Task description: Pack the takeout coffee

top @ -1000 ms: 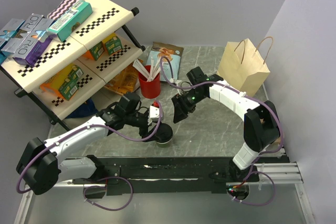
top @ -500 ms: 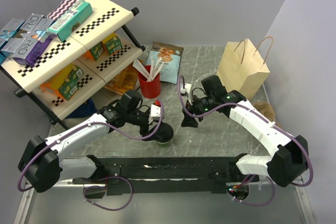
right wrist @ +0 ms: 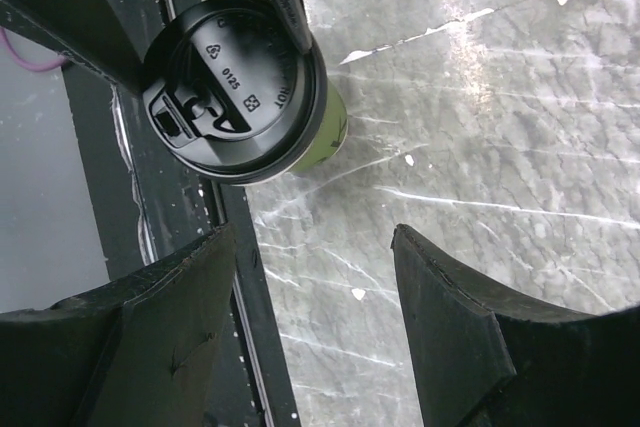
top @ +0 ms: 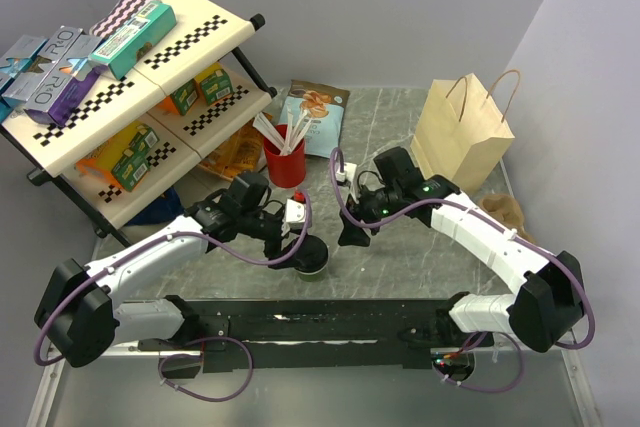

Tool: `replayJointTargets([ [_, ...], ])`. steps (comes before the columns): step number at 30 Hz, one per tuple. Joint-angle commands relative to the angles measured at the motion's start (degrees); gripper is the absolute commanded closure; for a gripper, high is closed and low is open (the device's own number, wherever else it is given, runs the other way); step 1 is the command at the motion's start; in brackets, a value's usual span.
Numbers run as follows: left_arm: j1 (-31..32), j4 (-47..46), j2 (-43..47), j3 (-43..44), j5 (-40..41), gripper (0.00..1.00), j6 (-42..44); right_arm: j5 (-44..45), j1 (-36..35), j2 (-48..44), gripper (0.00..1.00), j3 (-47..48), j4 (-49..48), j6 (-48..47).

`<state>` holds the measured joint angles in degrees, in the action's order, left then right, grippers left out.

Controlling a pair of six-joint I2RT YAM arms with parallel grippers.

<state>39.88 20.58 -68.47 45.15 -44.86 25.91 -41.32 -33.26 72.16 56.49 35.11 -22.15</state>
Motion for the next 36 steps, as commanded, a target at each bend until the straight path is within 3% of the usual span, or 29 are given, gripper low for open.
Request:
replayJointTargets([
  [1,-0.15,-1.24,0.79,0.91,0.74,0.36,1.25,0.01,-0.93,-0.44,0.29,-0.42,-2.95,1.5],
  [13,-0.15,-0.36,1.84,2.75,-2.07,0.37,1.07,0.36,-1.02,-0.97,0.29,-0.59,-2.59,1.5],
  [36,3.63,2.01,2.9,0.3,2.32,0.33,9.16,0.1,-1.02,-0.27,0.29,-0.77,-3.73,2.38],
])
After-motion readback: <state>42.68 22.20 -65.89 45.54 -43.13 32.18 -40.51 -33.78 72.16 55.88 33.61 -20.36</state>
